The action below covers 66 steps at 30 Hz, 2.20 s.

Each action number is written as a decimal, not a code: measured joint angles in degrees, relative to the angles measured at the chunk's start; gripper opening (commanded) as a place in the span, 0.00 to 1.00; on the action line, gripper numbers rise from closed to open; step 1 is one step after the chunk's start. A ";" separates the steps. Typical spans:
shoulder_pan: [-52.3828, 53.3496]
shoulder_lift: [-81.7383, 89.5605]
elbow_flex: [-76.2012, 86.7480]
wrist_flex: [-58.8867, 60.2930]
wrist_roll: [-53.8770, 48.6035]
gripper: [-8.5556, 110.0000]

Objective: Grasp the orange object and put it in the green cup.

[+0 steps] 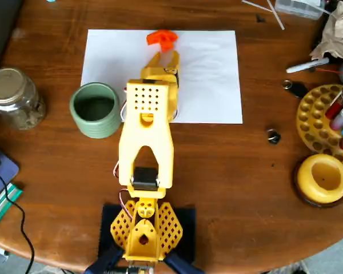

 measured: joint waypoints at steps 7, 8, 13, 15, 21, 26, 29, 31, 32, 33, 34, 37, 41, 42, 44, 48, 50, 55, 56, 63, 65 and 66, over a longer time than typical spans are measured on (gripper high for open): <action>0.18 -1.93 -1.23 -3.34 0.00 0.08; 0.18 -2.37 -1.23 -3.87 0.00 0.11; -0.35 -4.83 -0.97 -9.84 -0.44 0.28; -0.62 -4.83 -0.18 -11.43 -0.44 0.31; -2.37 -4.83 0.35 -12.48 -0.35 0.34; -3.16 -4.92 -2.02 -10.28 0.00 0.33; -3.16 -5.01 -3.43 -8.53 0.00 0.31; -3.08 -5.63 -4.92 -7.56 0.00 0.29; -3.08 -6.50 -5.80 -7.38 0.00 0.29; -3.25 -7.03 -6.59 -7.12 -0.44 0.27; -3.25 -7.56 -7.47 -7.03 -0.35 0.26; -3.16 -9.05 -9.93 -6.59 0.35 0.20; -2.72 -10.81 -12.74 -6.59 0.35 0.07; -2.55 -10.90 -13.10 -6.42 0.35 0.07; -2.29 -10.90 -13.36 -6.33 0.35 0.07; -2.20 -10.90 -13.36 -6.33 0.35 0.07; -2.20 -10.20 -12.39 -6.15 0.44 0.07; -1.05 0.00 -2.64 -2.99 1.58 0.07; -0.88 3.34 -0.09 -1.49 1.58 0.07; -2.64 36.74 15.21 22.15 2.29 0.07; -4.48 46.41 17.31 30.94 3.52 0.07; -5.54 50.71 18.54 34.45 4.04 0.07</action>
